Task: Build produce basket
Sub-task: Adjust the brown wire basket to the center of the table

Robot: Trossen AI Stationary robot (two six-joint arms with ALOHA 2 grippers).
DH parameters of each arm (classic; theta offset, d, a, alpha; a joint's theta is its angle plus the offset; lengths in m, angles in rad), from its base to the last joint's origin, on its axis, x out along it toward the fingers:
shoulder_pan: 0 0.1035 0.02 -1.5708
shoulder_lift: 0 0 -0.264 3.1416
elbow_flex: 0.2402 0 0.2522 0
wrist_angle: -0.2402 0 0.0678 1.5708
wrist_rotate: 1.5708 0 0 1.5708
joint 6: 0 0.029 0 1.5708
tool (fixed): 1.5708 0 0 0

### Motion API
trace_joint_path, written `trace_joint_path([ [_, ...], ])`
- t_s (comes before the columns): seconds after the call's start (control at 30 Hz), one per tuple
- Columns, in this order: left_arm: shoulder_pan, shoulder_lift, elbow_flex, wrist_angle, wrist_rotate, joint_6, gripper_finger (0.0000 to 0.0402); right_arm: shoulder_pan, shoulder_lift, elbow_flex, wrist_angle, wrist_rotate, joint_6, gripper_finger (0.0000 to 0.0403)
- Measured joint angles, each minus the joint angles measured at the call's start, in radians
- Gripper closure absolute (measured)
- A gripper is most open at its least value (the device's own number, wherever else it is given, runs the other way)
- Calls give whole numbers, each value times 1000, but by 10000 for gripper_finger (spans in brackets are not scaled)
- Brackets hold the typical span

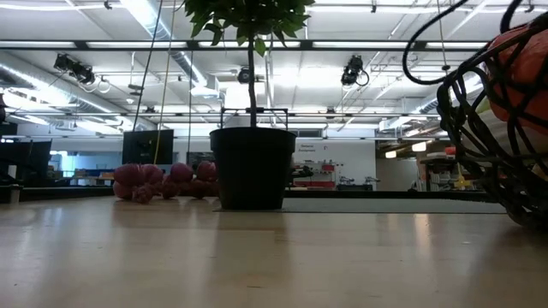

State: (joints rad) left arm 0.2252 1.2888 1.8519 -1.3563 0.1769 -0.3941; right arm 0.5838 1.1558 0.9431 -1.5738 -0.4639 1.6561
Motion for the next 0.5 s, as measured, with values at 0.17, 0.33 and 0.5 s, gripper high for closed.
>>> trace_joint_path([
  [0.17,0,0,0,0,-41,-46,114,13,-83,-57,32,51,34,57],
  [0.33,0,0,0,0,-70,-74,114,-32,-130,-36,334,227,-57,57],
  [0.5,0,0,0,6,-108,-96,114,-139,-32,-36,432,296,-277,58],
])
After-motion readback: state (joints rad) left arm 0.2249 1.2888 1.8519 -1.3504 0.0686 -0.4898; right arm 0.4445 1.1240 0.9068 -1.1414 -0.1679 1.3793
